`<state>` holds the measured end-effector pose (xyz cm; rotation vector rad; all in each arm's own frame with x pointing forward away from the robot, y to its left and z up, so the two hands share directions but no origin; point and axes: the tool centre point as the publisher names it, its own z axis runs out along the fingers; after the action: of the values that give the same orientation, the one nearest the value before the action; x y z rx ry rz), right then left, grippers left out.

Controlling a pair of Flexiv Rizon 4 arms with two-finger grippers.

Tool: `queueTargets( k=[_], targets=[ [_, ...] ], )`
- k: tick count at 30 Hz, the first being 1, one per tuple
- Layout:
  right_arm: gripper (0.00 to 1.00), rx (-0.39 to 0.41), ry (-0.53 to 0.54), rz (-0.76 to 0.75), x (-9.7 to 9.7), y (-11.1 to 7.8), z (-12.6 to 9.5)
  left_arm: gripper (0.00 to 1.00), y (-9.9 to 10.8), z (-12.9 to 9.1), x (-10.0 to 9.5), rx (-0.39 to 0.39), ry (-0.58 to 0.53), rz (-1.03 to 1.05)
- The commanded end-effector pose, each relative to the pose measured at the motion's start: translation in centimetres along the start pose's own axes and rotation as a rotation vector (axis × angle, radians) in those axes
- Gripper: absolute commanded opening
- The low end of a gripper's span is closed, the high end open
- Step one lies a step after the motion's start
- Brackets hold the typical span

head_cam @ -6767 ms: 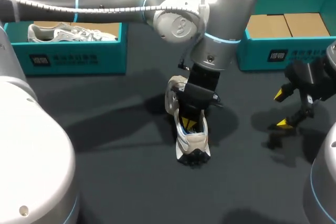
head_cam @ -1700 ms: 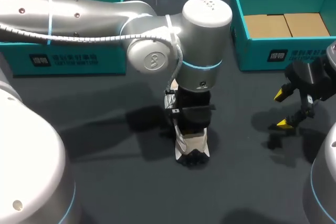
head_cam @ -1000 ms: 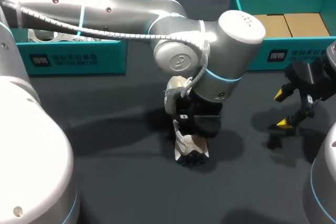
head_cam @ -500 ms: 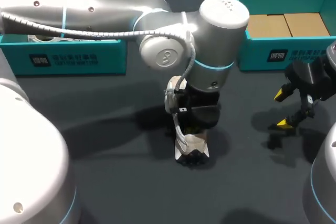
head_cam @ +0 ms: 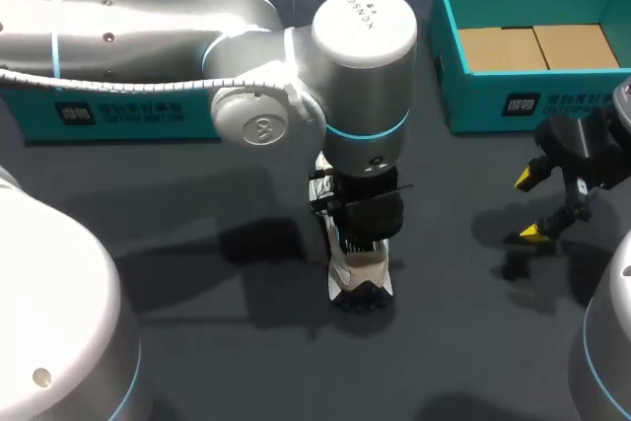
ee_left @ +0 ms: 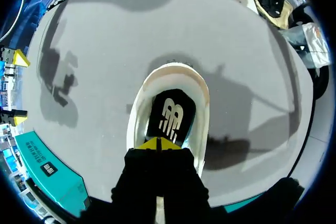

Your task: Take the shoe out of the shoebox, open the shoe tongue, remove and reinsert the insole, then place the shoe into the shoebox

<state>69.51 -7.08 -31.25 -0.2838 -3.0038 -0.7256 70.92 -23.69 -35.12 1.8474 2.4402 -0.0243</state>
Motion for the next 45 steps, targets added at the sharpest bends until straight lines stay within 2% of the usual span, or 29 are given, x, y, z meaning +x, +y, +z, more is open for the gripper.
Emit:
queueTargets(
  k=[1,7,9,13,21,27,31,39,45],
  targets=[
    [1.00,0.001,-0.002,0.000,0.2,0.0,0.0,0.11,0.1,0.1,0.3,-0.010,-0.012,-0.004],
    [1.00,0.001,-0.002,0.000,0.2,0.0,0.0,0.28,0.7,0.0,0.0,-0.011,0.029,0.001],
    [1.00,0.001,-0.002,0.000,0.2,0.0,0.0,0.37,1.0,0.1,-0.3,-0.004,0.055,0.007],
    [1.00,0.001,-0.002,0.000,0.2,0.0,0.0,0.44,1.3,0.3,-0.6,-0.002,0.073,0.006],
    [1.00,0.001,-0.002,0.000,0.2,0.0,0.0,0.53,1.4,0.0,-0.8,0.010,0.086,0.027],
    [1.00,0.001,-0.002,0.000,0.2,0.0,0.0,0.65,0.6,-0.1,-0.1,0.012,0.077,0.063],
    [1.00,0.001,-0.002,0.000,0.2,0.0,0.0,0.69,0.4,-0.1,0.0,0.007,0.075,0.072],
    [1.00,0.001,-0.002,0.000,0.2,0.0,0.0,0.77,1.1,-0.3,-0.4,0.008,0.079,0.058],
    [1.00,0.001,-0.002,0.000,0.2,0.0,0.0,0.87,2.1,-0.5,-1.0,0.064,0.104,0.059]
  ],
)
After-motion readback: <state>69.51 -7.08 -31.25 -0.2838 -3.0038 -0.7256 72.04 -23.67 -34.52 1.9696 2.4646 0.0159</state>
